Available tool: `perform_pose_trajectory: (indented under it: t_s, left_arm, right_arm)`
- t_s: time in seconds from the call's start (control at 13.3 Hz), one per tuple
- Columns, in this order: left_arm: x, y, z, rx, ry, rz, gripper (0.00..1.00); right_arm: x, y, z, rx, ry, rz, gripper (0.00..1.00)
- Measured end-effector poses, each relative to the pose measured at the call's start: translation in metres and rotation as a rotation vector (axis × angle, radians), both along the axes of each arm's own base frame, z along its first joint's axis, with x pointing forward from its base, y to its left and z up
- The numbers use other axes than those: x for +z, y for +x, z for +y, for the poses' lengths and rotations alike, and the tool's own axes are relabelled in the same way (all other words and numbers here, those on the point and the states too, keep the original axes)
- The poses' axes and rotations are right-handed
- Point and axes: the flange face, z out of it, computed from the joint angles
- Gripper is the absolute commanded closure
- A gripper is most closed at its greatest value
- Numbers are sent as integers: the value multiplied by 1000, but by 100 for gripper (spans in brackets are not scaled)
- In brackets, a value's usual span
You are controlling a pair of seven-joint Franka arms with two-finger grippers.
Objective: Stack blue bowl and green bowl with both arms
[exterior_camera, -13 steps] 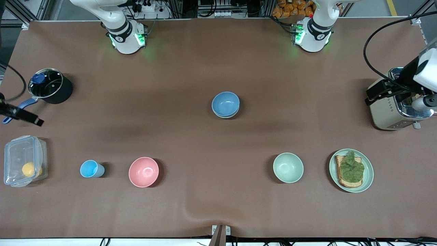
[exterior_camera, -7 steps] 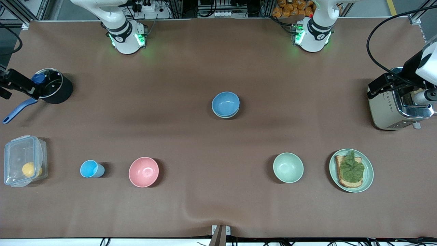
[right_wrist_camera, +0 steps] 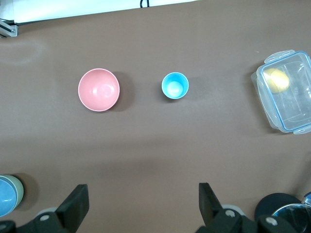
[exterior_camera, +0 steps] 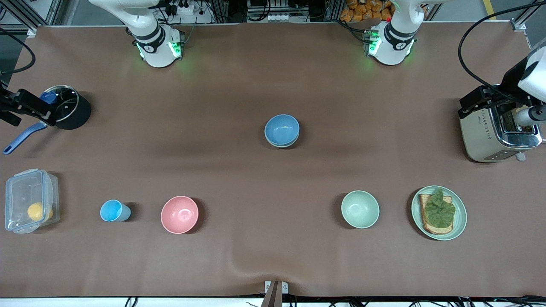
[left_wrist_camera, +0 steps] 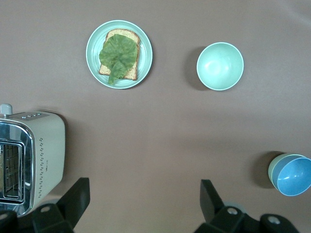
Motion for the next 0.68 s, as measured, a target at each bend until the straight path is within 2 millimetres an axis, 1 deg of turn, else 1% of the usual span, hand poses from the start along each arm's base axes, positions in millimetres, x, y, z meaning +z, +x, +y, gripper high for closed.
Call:
perform_pose_trajectory:
  t_s: [0.38,0.68]
  left_arm:
    - [1,-1,-6,-14,6,-3,0]
    - [2,-2,-6,-14,7,-4,0]
  right_arm:
    - [-12,6,-2,-2,-5,19,0]
    - [-13,7,-1,0,-6,21,0]
